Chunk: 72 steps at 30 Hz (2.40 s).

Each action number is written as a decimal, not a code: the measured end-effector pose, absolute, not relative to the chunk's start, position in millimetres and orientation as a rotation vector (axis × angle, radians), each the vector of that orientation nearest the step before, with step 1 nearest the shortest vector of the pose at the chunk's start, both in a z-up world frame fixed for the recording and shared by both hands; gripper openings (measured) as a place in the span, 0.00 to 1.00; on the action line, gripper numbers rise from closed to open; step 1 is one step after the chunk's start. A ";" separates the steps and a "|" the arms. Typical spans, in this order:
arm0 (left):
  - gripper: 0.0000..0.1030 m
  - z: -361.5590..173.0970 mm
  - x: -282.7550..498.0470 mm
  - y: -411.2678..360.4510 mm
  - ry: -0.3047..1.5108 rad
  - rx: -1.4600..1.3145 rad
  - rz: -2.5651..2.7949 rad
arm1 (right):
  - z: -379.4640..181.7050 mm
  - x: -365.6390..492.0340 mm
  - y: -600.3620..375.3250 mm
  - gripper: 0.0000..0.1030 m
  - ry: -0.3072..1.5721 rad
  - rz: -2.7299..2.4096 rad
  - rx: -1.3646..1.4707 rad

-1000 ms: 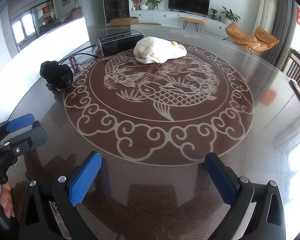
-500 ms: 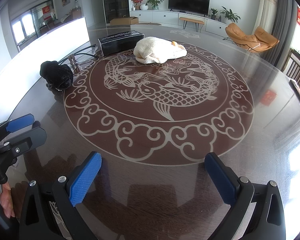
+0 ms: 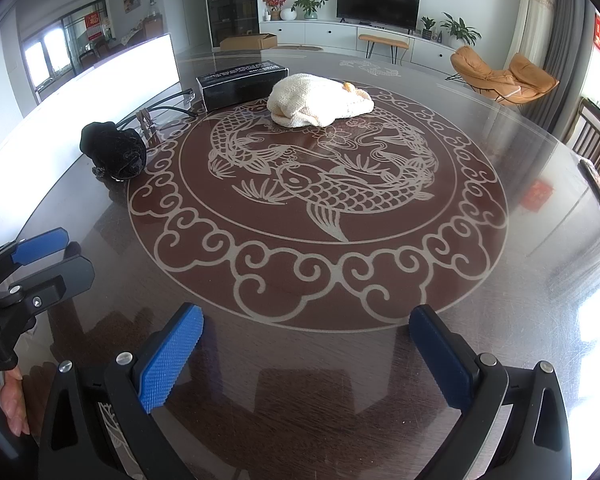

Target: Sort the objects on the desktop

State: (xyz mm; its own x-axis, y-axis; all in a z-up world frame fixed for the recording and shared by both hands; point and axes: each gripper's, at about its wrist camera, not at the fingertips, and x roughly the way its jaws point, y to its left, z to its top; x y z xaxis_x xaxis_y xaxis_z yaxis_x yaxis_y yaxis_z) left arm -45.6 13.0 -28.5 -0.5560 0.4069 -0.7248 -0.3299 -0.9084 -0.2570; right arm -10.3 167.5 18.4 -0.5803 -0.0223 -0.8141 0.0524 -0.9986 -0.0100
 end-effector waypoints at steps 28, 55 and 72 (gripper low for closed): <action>0.92 -27.3 -43.5 6.6 -0.167 -1.164 2.450 | 62.6 -103.5 210.3 1.00 -0.174 -2.791 1.321; 0.92 -27.9 -38.1 -16.1 -0.313 -1.150 2.510 | 46.5 -120.7 43.5 0.49 0.269 -2.148 1.294; 0.92 -18.9 -100.3 -48.2 0.129 -1.373 2.585 | 46.0 6.2 193.5 0.49 0.005 -2.474 1.297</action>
State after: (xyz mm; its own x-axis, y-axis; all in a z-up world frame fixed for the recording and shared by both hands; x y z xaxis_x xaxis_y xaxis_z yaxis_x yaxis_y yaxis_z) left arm -100.3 -48.2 -18.9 -0.5434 0.1447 -0.8269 -0.2266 -0.9738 -0.0215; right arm 6.2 193.5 46.0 -0.5217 -0.3007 -0.7984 0.3042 -0.9399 0.1552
